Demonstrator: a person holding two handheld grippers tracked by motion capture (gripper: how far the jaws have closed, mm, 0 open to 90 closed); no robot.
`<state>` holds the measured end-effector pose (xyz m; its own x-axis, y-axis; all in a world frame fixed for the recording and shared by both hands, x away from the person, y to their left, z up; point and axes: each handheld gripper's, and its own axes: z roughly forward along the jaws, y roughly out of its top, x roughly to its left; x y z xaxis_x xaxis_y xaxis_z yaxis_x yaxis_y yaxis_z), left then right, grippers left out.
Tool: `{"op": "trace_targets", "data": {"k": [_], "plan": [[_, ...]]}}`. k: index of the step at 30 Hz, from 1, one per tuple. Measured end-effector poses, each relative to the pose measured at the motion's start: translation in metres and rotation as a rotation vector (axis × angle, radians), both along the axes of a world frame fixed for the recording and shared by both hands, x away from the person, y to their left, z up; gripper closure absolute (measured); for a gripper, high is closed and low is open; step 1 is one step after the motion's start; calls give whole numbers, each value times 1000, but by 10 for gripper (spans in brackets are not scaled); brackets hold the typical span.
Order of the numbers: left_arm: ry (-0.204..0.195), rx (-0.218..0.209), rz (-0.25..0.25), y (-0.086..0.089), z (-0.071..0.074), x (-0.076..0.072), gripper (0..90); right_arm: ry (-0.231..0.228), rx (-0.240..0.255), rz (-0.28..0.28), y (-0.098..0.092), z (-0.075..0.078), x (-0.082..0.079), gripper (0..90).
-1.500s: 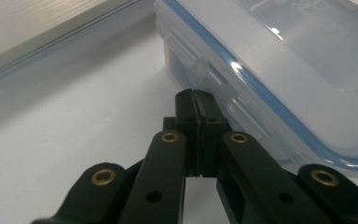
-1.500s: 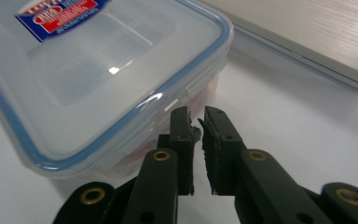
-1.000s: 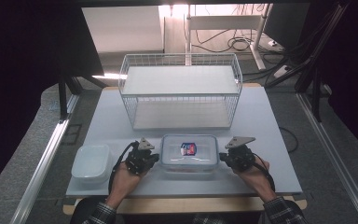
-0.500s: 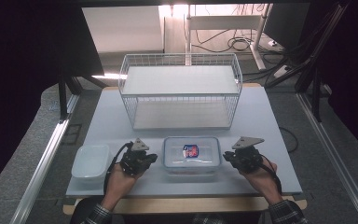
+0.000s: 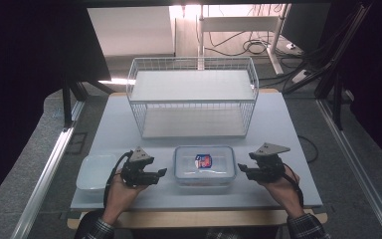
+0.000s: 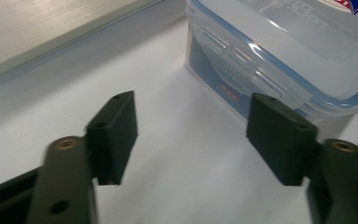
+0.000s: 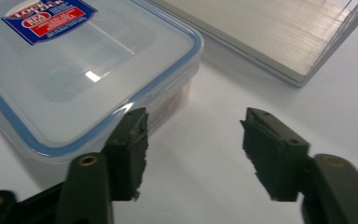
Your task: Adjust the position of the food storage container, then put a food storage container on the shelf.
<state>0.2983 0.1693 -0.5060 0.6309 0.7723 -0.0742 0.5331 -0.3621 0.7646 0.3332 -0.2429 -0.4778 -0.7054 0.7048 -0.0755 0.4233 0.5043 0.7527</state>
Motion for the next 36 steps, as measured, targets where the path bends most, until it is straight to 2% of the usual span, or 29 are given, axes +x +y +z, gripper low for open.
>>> {"op": "trace_targets", "data": {"k": [1,2,8,10,15,16,18,21,24,25,26,27,28,30,31,34,36], "plan": [[-9,2,-2,0,-2,0,221,4,5,-4,-2,-2,2,328],[-10,5,-6,1,-2,1,202,10,8,-6,-3,-3,3,313],[-1,-15,-12,2,-3,3,136,23,28,-12,-5,-6,7,212],[-5,-8,-13,2,-3,3,120,22,38,-16,-6,-6,8,179],[-17,-17,-23,2,-5,5,68,22,69,-27,-8,-4,10,125],[-4,-16,-48,1,-6,6,48,30,77,-31,-8,-3,10,111],[5,-2,-57,-1,-7,6,43,36,95,-36,-9,-1,10,101],[5,-7,-72,-2,-6,7,34,24,91,-39,-10,1,9,94],[39,-50,-78,-2,0,11,29,14,117,-38,-11,7,8,78],[39,-50,-78,-2,0,11,31,14,117,-38,-11,7,8,78],[66,-68,-73,-2,4,13,41,17,137,-30,-11,9,8,71],[66,-68,-73,-2,4,13,51,23,143,-29,-11,10,8,70],[86,-73,-78,-2,7,16,57,27,149,-22,-10,10,8,69],[92,-68,-80,-3,8,16,64,48,162,-8,-7,11,8,68],[109,-69,-91,-6,10,18,64,58,166,2,-4,11,7,66],[119,-85,-105,-8,11,20,50,76,157,21,2,11,7,49],[140,-99,-124,-14,13,24,48,98,140,35,7,10,6,31]]}}
